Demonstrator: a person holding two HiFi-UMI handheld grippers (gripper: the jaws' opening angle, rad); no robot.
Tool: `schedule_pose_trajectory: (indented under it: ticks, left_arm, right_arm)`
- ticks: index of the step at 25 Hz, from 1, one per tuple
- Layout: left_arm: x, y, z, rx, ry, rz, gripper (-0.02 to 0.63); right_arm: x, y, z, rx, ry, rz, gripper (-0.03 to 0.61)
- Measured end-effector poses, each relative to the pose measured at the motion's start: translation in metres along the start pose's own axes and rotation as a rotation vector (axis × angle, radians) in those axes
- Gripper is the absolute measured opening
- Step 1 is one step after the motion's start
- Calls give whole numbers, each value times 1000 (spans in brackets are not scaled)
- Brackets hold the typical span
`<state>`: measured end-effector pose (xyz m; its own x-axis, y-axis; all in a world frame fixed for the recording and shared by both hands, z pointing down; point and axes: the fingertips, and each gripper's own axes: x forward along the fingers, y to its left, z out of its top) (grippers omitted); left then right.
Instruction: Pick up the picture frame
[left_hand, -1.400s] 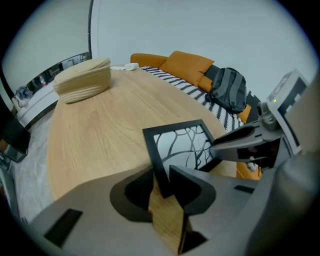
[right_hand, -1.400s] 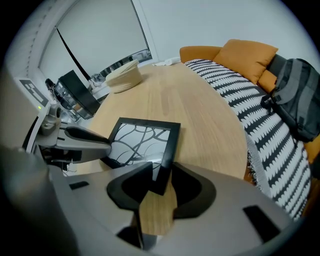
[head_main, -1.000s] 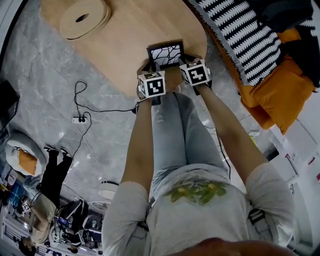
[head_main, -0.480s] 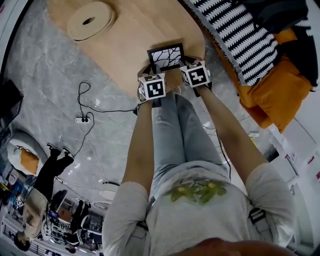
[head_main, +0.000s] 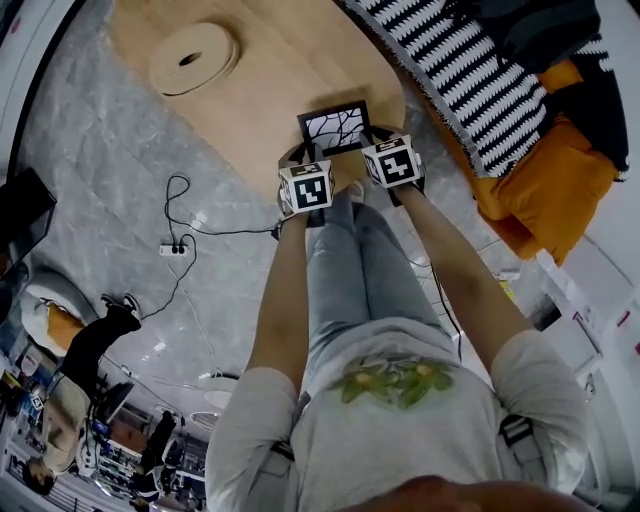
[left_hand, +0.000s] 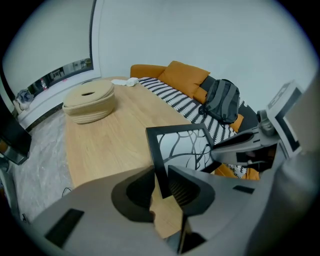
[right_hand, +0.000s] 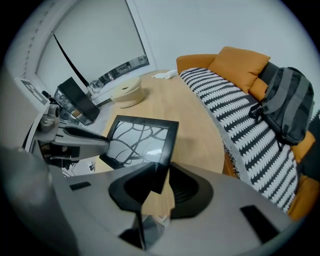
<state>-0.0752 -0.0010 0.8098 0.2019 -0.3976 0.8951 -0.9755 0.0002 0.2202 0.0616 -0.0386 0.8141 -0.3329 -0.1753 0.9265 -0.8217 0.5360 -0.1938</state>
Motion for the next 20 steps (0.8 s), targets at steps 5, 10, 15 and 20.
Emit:
schedule_pose_trajectory:
  ticks: [5,10,15,20]
  left_arm:
    - [-16,-2,11,10,-17,-31,91]
    - [-40,-8,25,27,-24,-48,91]
    - [-65,-13,43,49,-53,-57,91]
    - [-89,-24,57,57,-76,-82,91]
  right_arm:
    - [-18,5,8,6,-17,9,94]
    - [-43,9,20,25,-46,17,94]
    - [-68,13,33,43,-73,6,93]
    - [-94,12,41,57,-99,19,92]
